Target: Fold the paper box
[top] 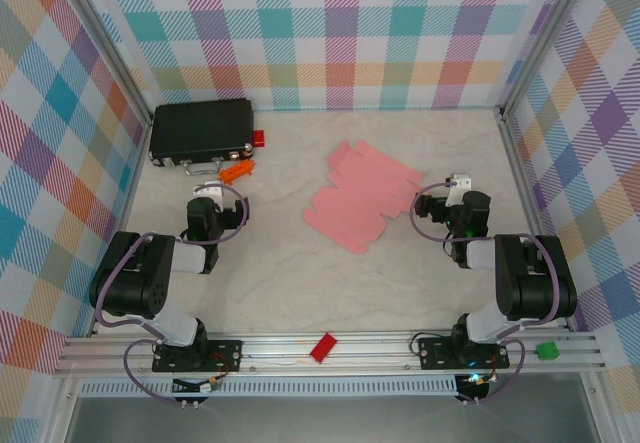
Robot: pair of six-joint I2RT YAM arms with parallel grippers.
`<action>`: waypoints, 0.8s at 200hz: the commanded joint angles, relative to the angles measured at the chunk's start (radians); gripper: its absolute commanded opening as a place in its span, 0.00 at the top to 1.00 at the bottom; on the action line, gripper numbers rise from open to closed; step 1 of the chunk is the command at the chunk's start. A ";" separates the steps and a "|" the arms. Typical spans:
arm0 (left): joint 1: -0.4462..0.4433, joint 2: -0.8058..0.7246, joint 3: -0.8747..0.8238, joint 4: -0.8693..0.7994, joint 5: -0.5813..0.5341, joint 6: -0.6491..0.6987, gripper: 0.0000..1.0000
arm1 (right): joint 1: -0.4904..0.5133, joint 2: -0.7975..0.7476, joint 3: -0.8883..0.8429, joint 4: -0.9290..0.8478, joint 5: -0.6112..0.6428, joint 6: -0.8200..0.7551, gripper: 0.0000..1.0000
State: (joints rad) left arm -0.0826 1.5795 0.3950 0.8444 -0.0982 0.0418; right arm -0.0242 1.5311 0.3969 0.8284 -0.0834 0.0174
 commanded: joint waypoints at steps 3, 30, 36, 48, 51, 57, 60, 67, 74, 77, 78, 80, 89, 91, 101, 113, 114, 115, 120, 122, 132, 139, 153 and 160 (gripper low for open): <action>0.011 0.004 0.015 0.028 0.002 -0.004 0.00 | 0.007 0.006 0.016 0.004 -0.018 -0.009 0.01; 0.010 -0.035 0.017 -0.005 -0.055 -0.027 0.00 | 0.006 -0.026 0.034 -0.051 0.017 0.009 0.01; 0.010 -0.056 0.023 -0.032 -0.068 -0.031 0.00 | 0.006 -0.046 0.045 -0.091 0.030 0.015 0.01; 0.010 -0.111 0.043 -0.113 -0.072 -0.031 0.00 | 0.005 -0.090 0.085 -0.205 0.052 0.024 0.01; 0.009 -0.127 0.050 -0.141 -0.073 -0.031 0.00 | 0.006 -0.101 0.096 -0.248 0.058 0.030 0.01; 0.010 -0.158 0.067 -0.197 -0.079 -0.032 0.00 | 0.006 -0.123 0.126 -0.325 0.071 0.044 0.01; 0.008 -0.174 0.077 -0.230 -0.081 -0.034 0.00 | 0.006 -0.134 0.142 -0.366 0.076 0.053 0.01; 0.009 -0.212 0.104 -0.319 -0.092 -0.061 0.00 | 0.004 -0.154 0.184 -0.464 0.080 0.069 0.01; 0.009 -0.244 0.138 -0.401 -0.102 -0.111 0.00 | 0.005 -0.168 0.221 -0.556 0.073 0.079 0.01; 0.008 -0.255 0.155 -0.442 -0.102 -0.131 0.00 | 0.005 -0.173 0.242 -0.595 0.068 0.085 0.01; 0.008 -0.258 0.160 -0.456 -0.100 -0.138 0.00 | 0.006 -0.175 0.249 -0.607 0.067 0.086 0.01; 0.008 -0.263 0.170 -0.483 -0.094 -0.152 0.00 | 0.006 -0.178 0.260 -0.631 0.064 0.089 0.01; 0.008 -0.281 0.219 -0.594 -0.051 -0.207 0.00 | 0.007 -0.184 0.306 -0.720 0.045 0.118 0.01; 0.008 -0.281 0.232 -0.610 -0.034 -0.217 0.00 | 0.007 -0.185 0.316 -0.739 0.042 0.129 0.01; -0.002 -0.281 0.283 -0.719 0.030 -0.258 0.00 | 0.006 -0.183 0.371 -0.829 0.014 0.180 0.01; -0.037 -0.270 0.326 -0.802 0.066 -0.315 0.00 | 0.007 -0.169 0.424 -0.903 -0.060 0.224 0.01; -0.042 -0.269 0.330 -0.807 0.068 -0.319 0.00 | 0.007 -0.167 0.428 -0.907 -0.063 0.227 0.01; -0.046 -0.268 0.333 -0.818 0.070 -0.324 0.00 | 0.007 -0.165 0.431 -0.912 -0.073 0.230 0.01; -0.068 -0.260 0.347 -0.836 0.080 -0.341 0.00 | 0.008 -0.152 0.448 -0.930 -0.114 0.244 0.01; -0.077 -0.257 0.351 -0.842 0.085 -0.348 0.00 | 0.009 -0.146 0.455 -0.935 -0.131 0.249 0.01; -0.128 -0.237 0.375 -0.865 0.103 -0.367 0.03 | 0.013 -0.112 0.494 -0.969 -0.213 0.265 0.00; -0.168 -0.217 0.395 -0.882 0.107 -0.383 0.05 | 0.022 -0.087 0.523 -0.995 -0.249 0.269 0.03; -0.245 -0.164 0.447 -0.906 0.139 -0.395 0.16 | 0.058 -0.038 0.568 -1.039 -0.267 0.270 0.07; -0.284 -0.131 0.480 -0.921 0.153 -0.402 0.22 | 0.080 -0.016 0.588 -1.054 -0.270 0.268 0.10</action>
State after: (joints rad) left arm -0.2546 1.3605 0.7925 0.0807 -0.0349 -0.2813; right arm -0.0032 1.4391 0.9184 -0.0486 -0.2279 0.2398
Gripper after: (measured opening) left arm 0.869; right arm 0.933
